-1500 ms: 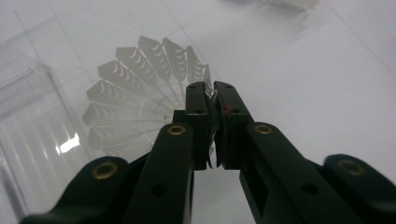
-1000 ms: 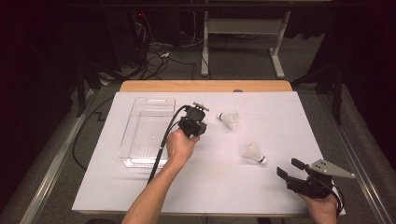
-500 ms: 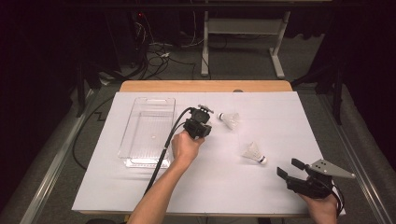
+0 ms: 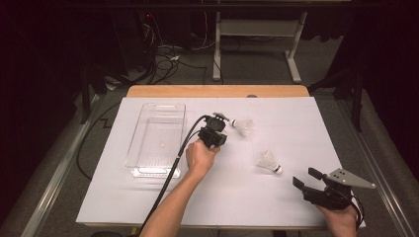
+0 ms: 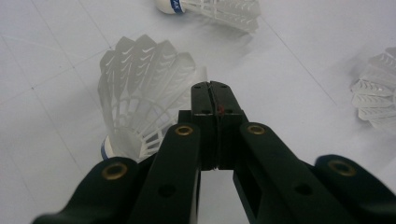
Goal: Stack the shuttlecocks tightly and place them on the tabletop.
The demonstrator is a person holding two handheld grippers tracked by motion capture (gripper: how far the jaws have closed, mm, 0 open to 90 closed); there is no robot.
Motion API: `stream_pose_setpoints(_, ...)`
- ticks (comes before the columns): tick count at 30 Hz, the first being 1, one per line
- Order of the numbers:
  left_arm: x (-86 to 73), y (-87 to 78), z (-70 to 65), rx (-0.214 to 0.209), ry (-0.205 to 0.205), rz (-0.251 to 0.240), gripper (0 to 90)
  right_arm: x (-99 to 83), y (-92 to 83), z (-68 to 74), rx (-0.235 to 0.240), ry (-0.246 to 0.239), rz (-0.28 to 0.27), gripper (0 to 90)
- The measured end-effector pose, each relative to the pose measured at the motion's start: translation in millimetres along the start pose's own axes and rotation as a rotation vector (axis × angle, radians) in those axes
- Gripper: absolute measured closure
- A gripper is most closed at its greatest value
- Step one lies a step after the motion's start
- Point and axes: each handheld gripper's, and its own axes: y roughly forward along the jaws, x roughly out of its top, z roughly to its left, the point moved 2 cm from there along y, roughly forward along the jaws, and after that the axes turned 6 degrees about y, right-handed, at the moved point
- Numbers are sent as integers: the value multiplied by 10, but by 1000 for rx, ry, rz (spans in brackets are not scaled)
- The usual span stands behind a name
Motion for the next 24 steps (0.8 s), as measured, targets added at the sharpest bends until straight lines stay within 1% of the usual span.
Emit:
stream_pose_setpoints(5, -4, 51, -36, 6, 11, 13, 895, 0, 2, 0, 0, -2, -1, 289)
stream_pose_setpoints(7, -8, 89, -43, 1, 3, 19, 895, 0, 2, -1, 0, -1, 0, 289)
stream_pose_setpoints(11, -5, 137, -64, 8, 13, 27, 895, 0, 1, -2, 1, -1, -1, 289)
stream_pose_setpoints(15, 5, 161, -67, 7, 6, 25, 895, 0, 3, -4, 3, -4, 0, 289)
stream_pose_setpoints(21, 22, 229, -91, 40, 17, 33, 895, -1, 1, 0, 2, -2, 0, 289)
stream_pose_setpoints(22, 28, 247, -91, 48, 31, 36, 895, -1, 1, 0, 2, -2, 0, 289)
stream_pose_setpoints(24, 33, 264, -107, 57, 30, 45, 895, -1, 1, -1, 2, -1, 0, 289)
